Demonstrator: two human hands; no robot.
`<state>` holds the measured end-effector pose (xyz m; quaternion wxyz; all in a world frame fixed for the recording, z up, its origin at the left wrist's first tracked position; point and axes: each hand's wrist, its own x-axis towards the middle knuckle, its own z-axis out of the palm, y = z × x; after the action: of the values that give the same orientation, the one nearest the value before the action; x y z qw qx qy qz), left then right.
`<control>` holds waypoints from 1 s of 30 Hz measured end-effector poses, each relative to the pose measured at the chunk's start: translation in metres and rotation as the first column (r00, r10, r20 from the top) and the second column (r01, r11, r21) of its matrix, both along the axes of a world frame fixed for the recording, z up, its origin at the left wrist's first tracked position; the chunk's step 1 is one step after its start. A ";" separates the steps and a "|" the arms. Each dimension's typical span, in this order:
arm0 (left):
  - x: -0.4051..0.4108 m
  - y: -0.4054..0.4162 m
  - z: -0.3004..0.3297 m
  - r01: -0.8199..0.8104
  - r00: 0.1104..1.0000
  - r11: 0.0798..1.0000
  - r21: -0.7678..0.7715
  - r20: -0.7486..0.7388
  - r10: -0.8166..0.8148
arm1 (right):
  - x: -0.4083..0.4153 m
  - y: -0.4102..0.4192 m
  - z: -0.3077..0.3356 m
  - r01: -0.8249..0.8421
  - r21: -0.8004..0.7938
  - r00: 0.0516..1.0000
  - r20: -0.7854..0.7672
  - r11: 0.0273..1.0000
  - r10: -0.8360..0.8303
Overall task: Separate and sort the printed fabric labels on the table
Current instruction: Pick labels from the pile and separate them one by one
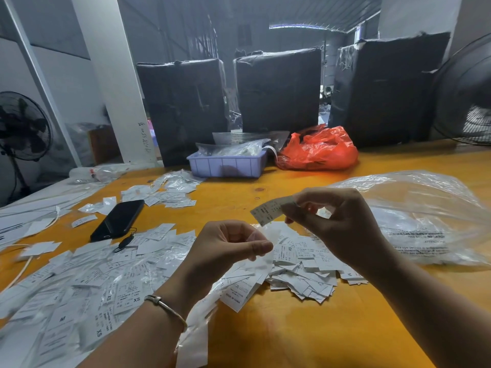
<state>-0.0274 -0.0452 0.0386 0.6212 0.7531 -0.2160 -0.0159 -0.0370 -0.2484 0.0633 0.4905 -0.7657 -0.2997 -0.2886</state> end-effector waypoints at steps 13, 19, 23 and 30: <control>-0.001 0.001 0.001 0.025 1.000 1.000 -0.008 -0.008 -0.025 | 0.003 0.000 -0.003 0.004 0.028 0.999 -0.046 1.000 -0.002; 0.001 0.002 0.000 0.014 1.000 1.000 -0.012 -0.002 -0.014 | 0.007 -0.007 -0.005 0.075 0.157 0.993 -0.104 0.985 -0.059; 0.001 0.002 0.001 0.037 0.999 0.999 -0.039 0.003 -0.037 | 0.009 -0.007 -0.008 0.057 0.165 0.987 -0.157 0.985 -0.031; 0.000 0.002 0.002 0.024 1.000 0.998 -0.057 0.018 -0.023 | 0.008 -0.002 -0.010 0.027 0.187 0.977 -0.211 0.982 0.014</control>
<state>-0.0272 -0.0435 0.0401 0.6404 0.7325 -0.2308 -0.0105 -0.0294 -0.2506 0.0534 0.5889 -0.7431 -0.2147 -0.2344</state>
